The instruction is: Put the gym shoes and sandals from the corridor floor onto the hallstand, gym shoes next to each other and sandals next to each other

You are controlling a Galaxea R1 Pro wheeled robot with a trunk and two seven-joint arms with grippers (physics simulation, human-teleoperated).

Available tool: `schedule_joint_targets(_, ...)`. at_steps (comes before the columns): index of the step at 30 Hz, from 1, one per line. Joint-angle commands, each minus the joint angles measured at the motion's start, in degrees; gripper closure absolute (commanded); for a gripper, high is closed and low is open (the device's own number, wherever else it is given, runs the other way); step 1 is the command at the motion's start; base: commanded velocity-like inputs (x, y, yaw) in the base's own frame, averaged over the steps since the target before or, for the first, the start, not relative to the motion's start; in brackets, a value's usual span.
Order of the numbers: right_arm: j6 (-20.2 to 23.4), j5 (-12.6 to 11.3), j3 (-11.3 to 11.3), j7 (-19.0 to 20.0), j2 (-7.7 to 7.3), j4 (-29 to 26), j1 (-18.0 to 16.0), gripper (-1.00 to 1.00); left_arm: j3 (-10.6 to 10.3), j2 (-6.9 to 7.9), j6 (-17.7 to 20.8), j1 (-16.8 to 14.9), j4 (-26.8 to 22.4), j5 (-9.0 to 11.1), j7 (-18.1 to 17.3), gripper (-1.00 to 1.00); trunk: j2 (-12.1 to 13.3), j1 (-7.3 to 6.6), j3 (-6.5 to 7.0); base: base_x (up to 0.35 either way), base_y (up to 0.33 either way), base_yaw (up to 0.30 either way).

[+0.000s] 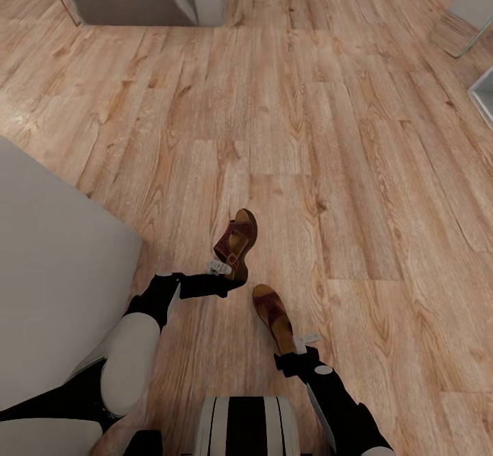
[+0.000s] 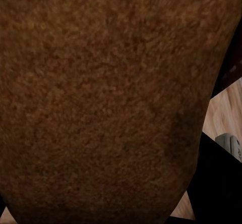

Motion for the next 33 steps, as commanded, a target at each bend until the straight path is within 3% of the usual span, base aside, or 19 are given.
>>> schedule_joint_targets(1,0.35,0.61,-0.06,0.31,0.0,-0.14,0.01,-1.0,0.49,-0.09,0.61,-0.04,-0.1,-0.32,-0.37,1.0,-0.01,-0.01,-0.05,0.0,0.0,0.046)
schedule_joint_targets(13,0.35,0.61,-0.06,0.31,0.05,-0.15,0.01,-1.0,0.49,-0.09,0.61,-0.04,-0.1,-0.3,-0.37,1.0,-0.01,-0.01,-0.46,0.0,0.0,0.006)
schedule_joint_targets(19,0.35,0.61,-0.06,0.31,0.06,-0.11,0.01,-1.0,0.49,-0.09,0.62,-0.04,-0.1,-0.29,-0.37,1.0,-0.08,0.12,-1.78,0.0,0.0,0.0)
schedule_joint_targets(33,0.43,0.61,-0.06,0.31,0.08,-0.06,0.01,-1.0,0.49,-0.09,0.3,-0.04,-0.1,-0.09,-0.46,1.0,-0.08,0.12,-1.92,0.039,0.0,0.0)
